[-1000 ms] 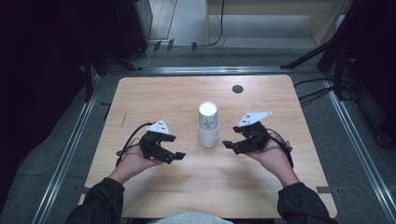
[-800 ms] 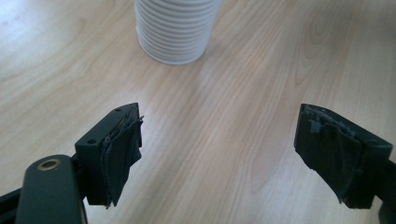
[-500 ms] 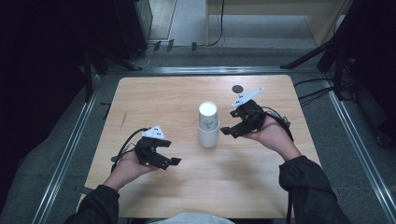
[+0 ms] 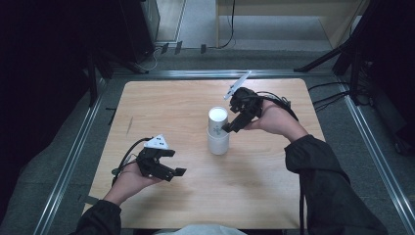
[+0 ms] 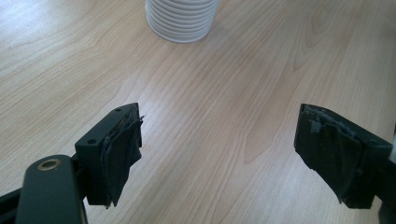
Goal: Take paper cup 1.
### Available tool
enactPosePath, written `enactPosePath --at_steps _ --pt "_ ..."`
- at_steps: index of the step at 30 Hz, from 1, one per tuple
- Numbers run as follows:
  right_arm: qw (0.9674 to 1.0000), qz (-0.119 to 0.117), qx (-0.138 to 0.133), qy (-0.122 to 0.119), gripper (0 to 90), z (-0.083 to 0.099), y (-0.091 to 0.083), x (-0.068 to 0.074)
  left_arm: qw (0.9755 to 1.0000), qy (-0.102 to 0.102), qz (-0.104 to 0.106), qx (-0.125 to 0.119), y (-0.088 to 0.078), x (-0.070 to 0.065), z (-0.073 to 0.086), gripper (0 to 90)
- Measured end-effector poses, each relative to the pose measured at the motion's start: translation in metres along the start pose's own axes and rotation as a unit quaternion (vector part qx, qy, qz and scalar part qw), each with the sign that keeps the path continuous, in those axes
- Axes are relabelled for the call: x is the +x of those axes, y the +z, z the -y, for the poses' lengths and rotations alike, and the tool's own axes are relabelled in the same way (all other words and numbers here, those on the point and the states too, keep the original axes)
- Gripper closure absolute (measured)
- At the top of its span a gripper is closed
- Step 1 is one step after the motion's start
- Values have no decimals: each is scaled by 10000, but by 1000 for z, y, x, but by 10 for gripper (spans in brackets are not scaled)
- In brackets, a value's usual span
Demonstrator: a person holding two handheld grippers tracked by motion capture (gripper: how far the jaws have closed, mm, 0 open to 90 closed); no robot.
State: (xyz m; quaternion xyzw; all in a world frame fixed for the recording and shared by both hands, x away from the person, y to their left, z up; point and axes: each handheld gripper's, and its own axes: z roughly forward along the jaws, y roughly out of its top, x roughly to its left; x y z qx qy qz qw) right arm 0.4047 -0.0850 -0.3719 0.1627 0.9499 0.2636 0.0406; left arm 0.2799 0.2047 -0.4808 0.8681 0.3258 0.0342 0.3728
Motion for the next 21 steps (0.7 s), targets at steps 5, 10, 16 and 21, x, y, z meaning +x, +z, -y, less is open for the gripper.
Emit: enactPosePath --at_steps 5,10,16,21 --pt "9991 2 383 -182 199 -19 4 0 10000 2 35 49 1 -1 1 152" --pt "9967 -81 748 -316 198 -34 8 0 9999 68 85 49 1 -2 0 152" --pt "9920 -146 1127 -549 217 -49 15 5 9999 110 103 53 3 -3 -2 152" --pt "9887 -121 1324 -697 231 -59 21 8 9999 118 97 55 3 -3 -2 152"
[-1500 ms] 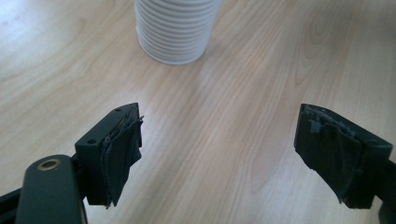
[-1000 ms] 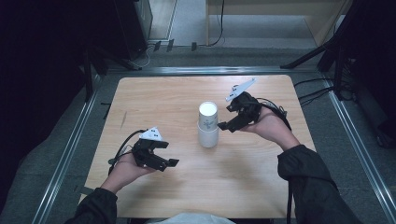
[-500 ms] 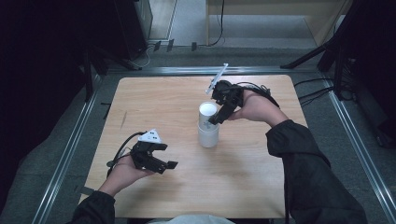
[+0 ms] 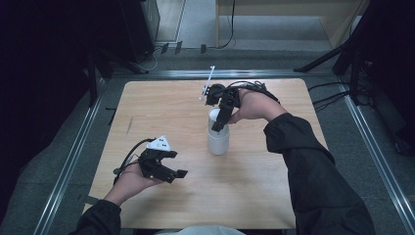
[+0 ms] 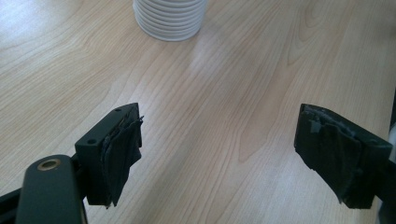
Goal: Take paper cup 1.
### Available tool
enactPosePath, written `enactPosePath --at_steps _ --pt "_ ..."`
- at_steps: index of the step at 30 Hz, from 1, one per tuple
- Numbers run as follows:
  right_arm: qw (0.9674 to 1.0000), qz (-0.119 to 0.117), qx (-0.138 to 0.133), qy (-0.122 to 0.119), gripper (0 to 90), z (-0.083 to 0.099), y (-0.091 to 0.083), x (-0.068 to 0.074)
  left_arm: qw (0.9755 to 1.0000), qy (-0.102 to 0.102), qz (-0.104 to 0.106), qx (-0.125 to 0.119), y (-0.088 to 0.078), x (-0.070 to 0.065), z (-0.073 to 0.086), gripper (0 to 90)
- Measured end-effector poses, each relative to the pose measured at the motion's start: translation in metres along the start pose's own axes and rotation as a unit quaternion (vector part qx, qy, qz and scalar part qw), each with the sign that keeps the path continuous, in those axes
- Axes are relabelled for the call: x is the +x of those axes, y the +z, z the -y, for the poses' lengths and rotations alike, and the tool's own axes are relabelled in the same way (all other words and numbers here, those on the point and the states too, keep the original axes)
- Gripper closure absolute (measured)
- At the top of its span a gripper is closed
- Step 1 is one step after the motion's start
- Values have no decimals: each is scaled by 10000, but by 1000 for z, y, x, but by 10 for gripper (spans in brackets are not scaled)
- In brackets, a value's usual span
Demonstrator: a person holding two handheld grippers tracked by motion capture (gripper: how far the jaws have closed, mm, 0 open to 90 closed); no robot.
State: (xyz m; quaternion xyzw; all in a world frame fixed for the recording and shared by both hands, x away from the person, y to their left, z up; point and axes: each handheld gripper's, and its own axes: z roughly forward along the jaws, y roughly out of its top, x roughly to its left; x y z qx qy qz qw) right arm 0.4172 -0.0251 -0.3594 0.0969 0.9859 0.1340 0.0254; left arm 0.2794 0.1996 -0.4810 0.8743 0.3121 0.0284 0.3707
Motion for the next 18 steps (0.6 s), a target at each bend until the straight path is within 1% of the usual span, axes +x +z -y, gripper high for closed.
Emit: enactPosePath --at_steps 1,2,6,8,10,12,18 --pt "10000 -7 39 62 236 -1 0 0 10000 4 4 3 0 0 0 152" --pt "10000 -21 38 64 246 -2 0 0 10000 14 1 6 0 0 0 152" --pt "9997 -35 241 88 324 -6 -1 -2 10000 29 -2 15 -1 0 0 152" --pt "9994 -27 324 136 329 -7 -1 -2 10000 21 1 8 -1 0 0 152" --pt "9993 -35 346 141 332 -8 -1 -3 10000 24 0 7 -1 0 0 152" --pt "9990 -53 390 229 333 -9 -2 -3 10000 19 -2 1 -1 0 0 152" --pt "9990 -74 398 210 333 -12 -7 -3 10000 18 -25 -4 -2 1 1 152"
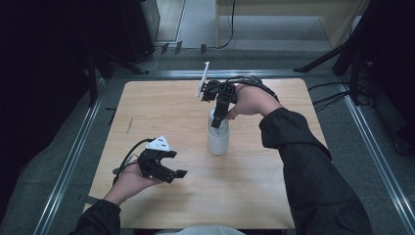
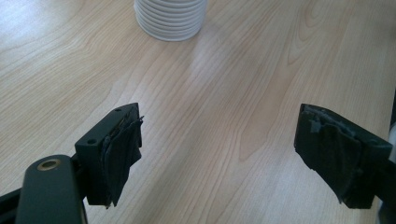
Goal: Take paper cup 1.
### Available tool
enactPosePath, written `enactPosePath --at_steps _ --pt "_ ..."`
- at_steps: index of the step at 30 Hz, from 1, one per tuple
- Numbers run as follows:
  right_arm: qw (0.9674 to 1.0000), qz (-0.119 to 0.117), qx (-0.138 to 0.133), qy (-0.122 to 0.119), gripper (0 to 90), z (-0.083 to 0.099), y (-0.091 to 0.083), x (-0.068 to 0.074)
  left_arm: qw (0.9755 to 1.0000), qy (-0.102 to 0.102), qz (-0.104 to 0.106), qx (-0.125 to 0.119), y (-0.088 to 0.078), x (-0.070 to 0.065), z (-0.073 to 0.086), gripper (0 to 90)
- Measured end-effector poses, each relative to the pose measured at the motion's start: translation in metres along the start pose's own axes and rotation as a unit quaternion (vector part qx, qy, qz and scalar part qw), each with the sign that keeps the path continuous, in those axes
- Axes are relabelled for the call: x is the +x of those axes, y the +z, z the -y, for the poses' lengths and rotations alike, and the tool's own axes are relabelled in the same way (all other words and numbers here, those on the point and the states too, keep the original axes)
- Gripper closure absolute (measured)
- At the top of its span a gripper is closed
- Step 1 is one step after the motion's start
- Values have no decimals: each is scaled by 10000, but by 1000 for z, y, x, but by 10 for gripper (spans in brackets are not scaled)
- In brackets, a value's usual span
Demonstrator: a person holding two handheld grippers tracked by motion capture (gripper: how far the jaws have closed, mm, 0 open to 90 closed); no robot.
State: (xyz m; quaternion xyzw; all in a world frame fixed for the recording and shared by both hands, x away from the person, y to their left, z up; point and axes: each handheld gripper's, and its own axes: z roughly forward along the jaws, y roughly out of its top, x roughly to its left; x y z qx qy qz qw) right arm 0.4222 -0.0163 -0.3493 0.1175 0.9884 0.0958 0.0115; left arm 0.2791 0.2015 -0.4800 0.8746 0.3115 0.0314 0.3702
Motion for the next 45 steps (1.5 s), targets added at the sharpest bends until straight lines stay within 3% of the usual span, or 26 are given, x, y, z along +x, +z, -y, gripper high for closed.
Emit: enactPosePath --at_steps 8,16,21,28,35,41,45 --pt "10000 17 8 44 333 -3 -14 3 10000 -17 9 -21 -1 1 0 152" --pt "10000 34 30 66 337 -7 -42 7 9999 -57 13 -98 -2 1 -2 106" --pt "9999 83 -62 98 338 -9 -63 12 9997 -124 181 -135 0 1 -5 82" --pt "9994 232 -244 92 339 -4 -94 20 9992 -65 324 -203 1 3 -11 83" --pt "9987 147 -474 88 341 17 -119 35 9988 80 423 -226 6 4 -19 83" --pt "9975 -109 -689 136 343 44 -118 49 9985 160 502 -176 13 5 -24 84" --pt "9974 -123 -702 97 343 55 -112 59 9982 220 531 -170 11 4 -23 83"
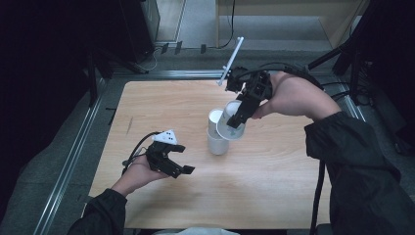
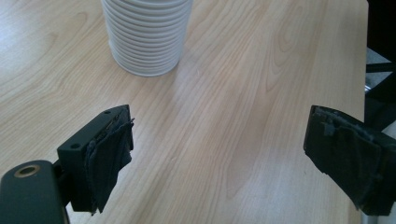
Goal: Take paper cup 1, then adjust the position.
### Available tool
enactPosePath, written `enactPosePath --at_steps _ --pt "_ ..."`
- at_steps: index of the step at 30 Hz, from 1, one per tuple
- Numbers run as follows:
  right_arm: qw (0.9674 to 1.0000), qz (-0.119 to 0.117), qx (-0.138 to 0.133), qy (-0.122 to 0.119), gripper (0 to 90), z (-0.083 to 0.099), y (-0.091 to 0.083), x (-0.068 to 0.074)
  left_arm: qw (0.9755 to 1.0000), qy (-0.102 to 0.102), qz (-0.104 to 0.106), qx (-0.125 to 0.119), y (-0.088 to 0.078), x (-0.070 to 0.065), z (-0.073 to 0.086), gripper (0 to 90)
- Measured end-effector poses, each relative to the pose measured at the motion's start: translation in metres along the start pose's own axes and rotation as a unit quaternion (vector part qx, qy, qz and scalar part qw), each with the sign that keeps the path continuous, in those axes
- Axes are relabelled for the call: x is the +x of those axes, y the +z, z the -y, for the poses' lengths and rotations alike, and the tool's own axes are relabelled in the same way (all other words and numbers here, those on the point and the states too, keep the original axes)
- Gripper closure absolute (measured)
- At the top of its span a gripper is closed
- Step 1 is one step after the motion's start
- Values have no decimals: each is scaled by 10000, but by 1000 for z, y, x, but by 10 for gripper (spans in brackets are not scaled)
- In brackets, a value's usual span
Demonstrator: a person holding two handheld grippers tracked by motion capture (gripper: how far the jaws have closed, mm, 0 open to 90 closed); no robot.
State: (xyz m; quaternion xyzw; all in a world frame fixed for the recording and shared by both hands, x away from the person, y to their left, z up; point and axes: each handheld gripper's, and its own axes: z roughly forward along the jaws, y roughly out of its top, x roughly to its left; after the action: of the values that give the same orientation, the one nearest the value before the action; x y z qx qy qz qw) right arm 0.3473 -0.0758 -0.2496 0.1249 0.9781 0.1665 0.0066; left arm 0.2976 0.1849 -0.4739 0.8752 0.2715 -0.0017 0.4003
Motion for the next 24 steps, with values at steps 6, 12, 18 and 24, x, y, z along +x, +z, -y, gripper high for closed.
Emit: enactPosePath --at_steps 6,12,18,24 --pt "9997 -162 -148 -68 345 13 18 11 9999 -51 83 -91 -2 0 0 84" --pt "9988 -306 -351 -147 346 30 52 16 9998 -25 127 -171 -4 -2 -1 84" --pt "9956 -481 -788 -151 347 49 93 20 9996 53 139 -231 -3 -5 -2 86" --pt "9940 -571 -934 -46 347 63 122 21 9994 101 162 -277 -3 -5 -3 85"
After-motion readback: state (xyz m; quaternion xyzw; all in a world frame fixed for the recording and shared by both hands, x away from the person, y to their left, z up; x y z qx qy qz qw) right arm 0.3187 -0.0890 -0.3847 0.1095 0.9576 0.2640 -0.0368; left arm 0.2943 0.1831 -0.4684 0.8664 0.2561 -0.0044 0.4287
